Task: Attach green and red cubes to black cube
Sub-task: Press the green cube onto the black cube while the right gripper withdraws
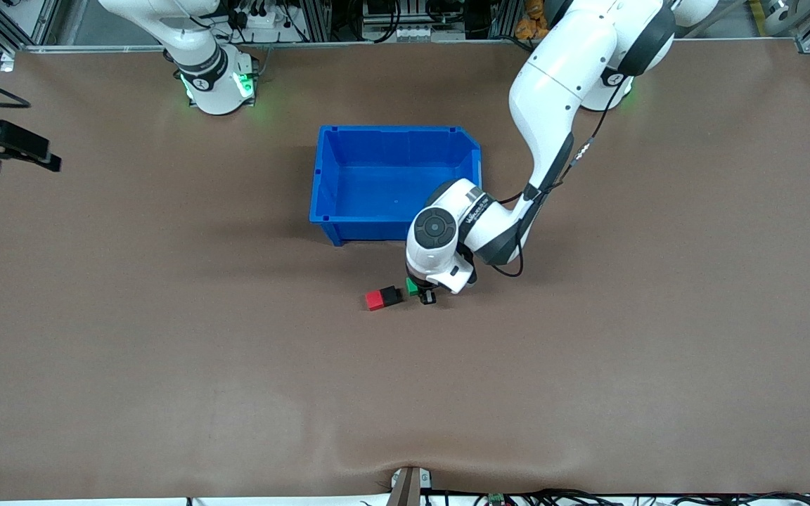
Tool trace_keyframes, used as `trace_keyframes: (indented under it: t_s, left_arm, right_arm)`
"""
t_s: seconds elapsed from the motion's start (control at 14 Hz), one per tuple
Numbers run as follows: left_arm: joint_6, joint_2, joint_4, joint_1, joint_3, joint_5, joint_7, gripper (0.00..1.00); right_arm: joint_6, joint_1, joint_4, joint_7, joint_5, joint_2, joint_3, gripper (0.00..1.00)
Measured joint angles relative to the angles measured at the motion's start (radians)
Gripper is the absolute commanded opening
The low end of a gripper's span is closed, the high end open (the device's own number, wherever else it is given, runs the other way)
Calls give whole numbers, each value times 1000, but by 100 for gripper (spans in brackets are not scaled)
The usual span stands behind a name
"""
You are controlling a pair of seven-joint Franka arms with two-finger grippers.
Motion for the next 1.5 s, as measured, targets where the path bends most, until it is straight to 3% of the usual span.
trace_keyframes:
  t_s: [0.14, 0.36, 0.79, 0.86, 0.93, 1.0, 1.5]
  left_arm:
    - [23, 0, 0, 0, 3, 0, 0, 0]
    - [55, 1, 1, -7, 16, 0, 0, 0]
    - [76, 18, 6, -23, 25, 0, -2, 0]
    - [76, 18, 6, -24, 27, 0, -9, 19]
    - [76, 19, 6, -25, 28, 0, -16, 65]
    - [76, 19, 6, -26, 28, 0, -18, 100]
    - [75, 30, 8, -50, 29, 0, -22, 100]
  right_arm:
    - [38, 2, -48, -4, -38, -29, 7, 100]
    - [-10, 3, 64, -12, -97, -24, 11, 100]
    - [-89, 2, 100, -13, -73, -12, 9, 100]
    - [-89, 2, 100, -13, -63, -11, 9, 100]
    - [-89, 2, 100, -13, -57, -11, 9, 100]
    - [-89, 2, 100, -13, -53, -11, 9, 100]
    - [-88, 2, 92, -13, -40, -13, 9, 100]
